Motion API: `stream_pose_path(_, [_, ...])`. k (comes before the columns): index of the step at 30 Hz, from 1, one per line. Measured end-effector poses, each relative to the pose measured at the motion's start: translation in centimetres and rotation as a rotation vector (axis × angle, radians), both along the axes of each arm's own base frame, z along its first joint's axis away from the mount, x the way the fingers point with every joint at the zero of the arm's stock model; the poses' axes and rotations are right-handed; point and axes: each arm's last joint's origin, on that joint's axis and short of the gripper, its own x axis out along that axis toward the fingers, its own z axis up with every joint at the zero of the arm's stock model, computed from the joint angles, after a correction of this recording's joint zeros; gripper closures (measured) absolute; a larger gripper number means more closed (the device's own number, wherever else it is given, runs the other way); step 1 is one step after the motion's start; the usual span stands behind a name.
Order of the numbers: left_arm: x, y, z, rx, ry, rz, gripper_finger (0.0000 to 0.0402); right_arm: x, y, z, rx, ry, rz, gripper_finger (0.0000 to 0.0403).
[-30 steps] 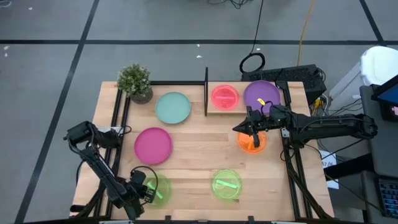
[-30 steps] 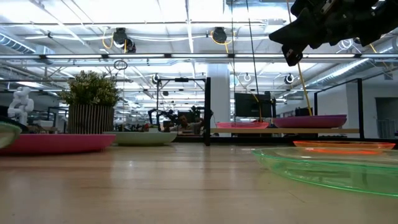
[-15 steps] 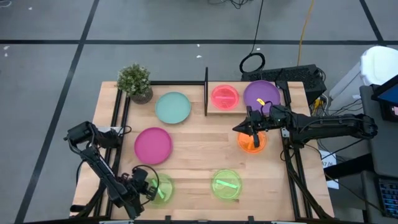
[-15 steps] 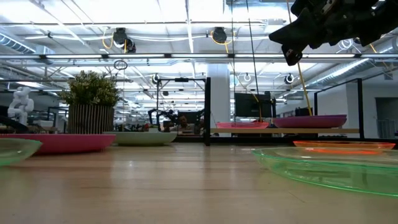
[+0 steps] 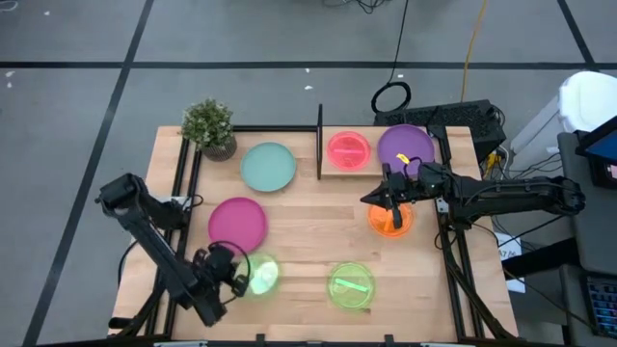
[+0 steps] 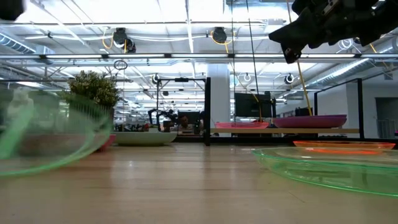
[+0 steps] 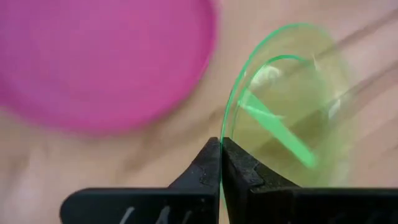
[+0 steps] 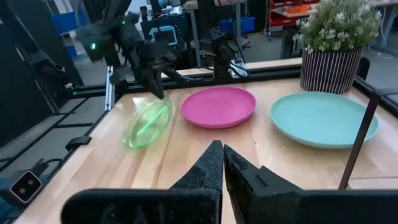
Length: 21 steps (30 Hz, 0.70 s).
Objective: Place and stack plates onto a shelf
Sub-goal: Stack the left small green plate on top of the small pink plate
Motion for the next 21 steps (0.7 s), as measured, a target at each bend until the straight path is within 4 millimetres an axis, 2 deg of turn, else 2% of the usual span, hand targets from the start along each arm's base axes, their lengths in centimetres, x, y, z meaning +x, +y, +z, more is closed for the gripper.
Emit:
stream_pose_path(3, [0.8,1.8,2.1,0.059,-0.082,-0.051,0.0400,0.0,0.0,0.2,-0.043,-0.022,0.006,0.0403])
stream_pose_path(9, [3.4,6.5,5.4,0.230,-0.177,-0.104,0.0401,0.0,0.0,0.2,-0.192,-0.042,0.031,0.0403])
stream_pose_path(16, [9.0,12.0,7.7,0.424,-0.248,-0.218,0.0401,0.0,0.0,0.1,-0.365,-0.057,0.060,0.0403])
stream_pose_path(21, [12.6,15.9,10.1,0.533,-0.412,-0.247,0.0401,0.0,0.0,0.0,-0.423,-0.053,0.071,0.0403])
